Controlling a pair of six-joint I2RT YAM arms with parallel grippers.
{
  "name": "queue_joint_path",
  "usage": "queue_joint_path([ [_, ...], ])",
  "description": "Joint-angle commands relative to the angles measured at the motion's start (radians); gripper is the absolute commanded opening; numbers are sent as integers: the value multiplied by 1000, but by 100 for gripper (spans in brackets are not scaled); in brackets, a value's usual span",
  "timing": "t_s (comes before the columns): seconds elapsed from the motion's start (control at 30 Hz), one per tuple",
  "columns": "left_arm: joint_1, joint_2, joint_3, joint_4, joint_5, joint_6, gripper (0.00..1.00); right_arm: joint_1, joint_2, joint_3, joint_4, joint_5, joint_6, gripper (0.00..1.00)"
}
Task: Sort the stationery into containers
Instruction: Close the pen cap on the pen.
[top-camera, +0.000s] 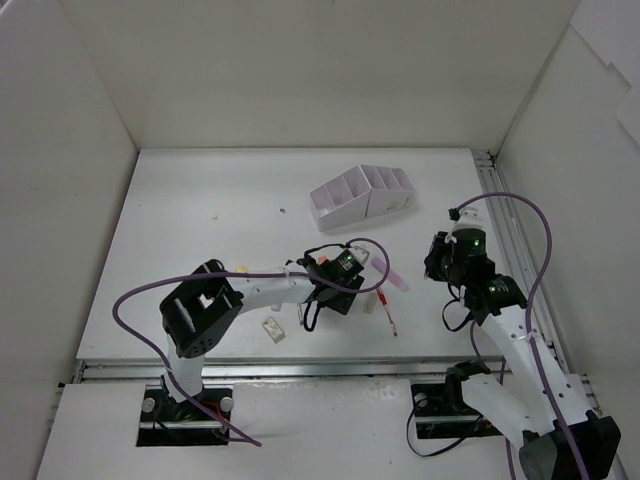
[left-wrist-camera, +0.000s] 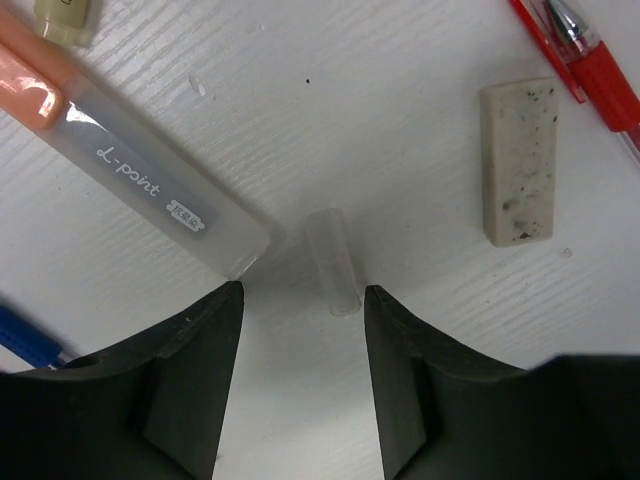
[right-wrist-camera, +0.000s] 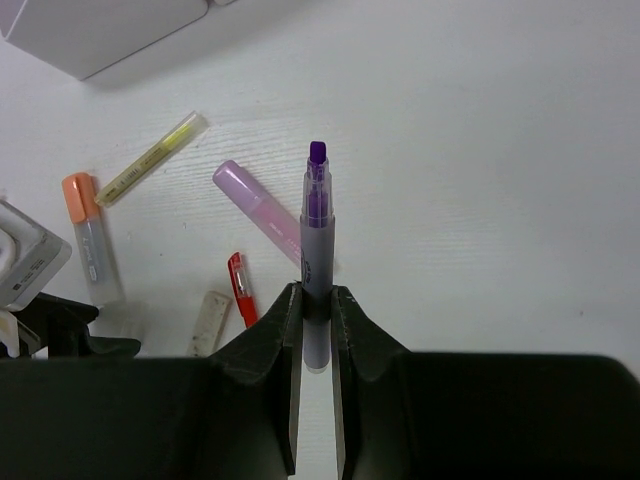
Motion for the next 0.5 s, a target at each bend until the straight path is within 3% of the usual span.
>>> queue_joint_path([
  [0.0, -12, -11, 54, 3, -38, -29, 47, 10, 8, 3, 51, 6, 3, 0],
  [0.47, -12, 37, 74, 11, -9, 1, 36, 8, 5, -2, 57, 8, 3, 0],
])
